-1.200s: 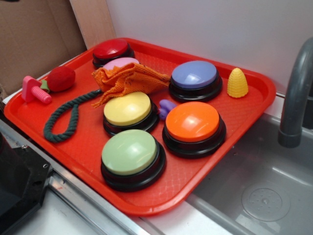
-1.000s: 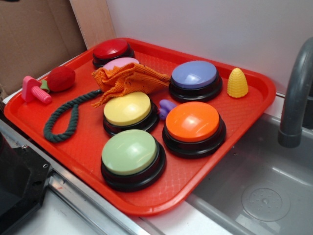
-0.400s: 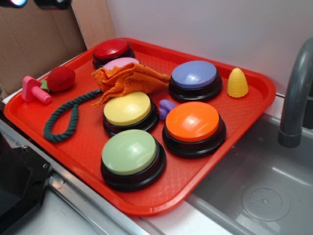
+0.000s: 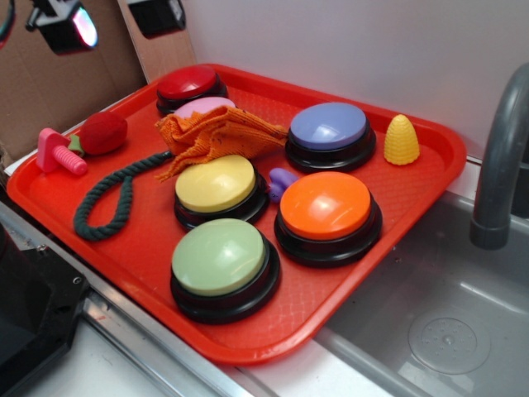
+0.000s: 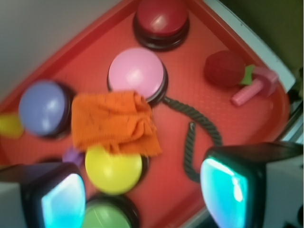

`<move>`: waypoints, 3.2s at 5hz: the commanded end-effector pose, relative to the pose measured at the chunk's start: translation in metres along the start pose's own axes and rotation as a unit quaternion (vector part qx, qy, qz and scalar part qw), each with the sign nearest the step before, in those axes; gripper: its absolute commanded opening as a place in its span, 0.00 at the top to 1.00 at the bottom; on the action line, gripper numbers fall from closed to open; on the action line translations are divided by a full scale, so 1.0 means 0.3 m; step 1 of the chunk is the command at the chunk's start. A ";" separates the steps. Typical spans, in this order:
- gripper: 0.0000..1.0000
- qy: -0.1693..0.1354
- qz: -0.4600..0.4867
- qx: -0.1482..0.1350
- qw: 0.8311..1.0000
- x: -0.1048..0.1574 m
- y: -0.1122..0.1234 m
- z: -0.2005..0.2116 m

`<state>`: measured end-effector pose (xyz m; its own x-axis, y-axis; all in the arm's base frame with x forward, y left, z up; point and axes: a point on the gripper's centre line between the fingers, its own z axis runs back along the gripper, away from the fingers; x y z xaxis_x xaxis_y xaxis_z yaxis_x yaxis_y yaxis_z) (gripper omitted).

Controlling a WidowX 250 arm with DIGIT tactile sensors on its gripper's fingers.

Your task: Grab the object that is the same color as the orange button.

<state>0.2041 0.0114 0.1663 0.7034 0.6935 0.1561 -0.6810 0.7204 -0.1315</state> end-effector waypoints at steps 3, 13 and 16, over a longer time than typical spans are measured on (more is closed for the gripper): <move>0.00 -0.033 0.083 0.015 0.996 0.150 0.014 -0.328; 1.00 -0.031 -0.024 0.038 0.999 0.124 -0.021 -0.173; 1.00 0.015 -0.244 0.042 0.969 0.120 0.029 0.146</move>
<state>0.2087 0.0330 0.1966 0.9585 0.2694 0.0929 -0.2738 0.9611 0.0377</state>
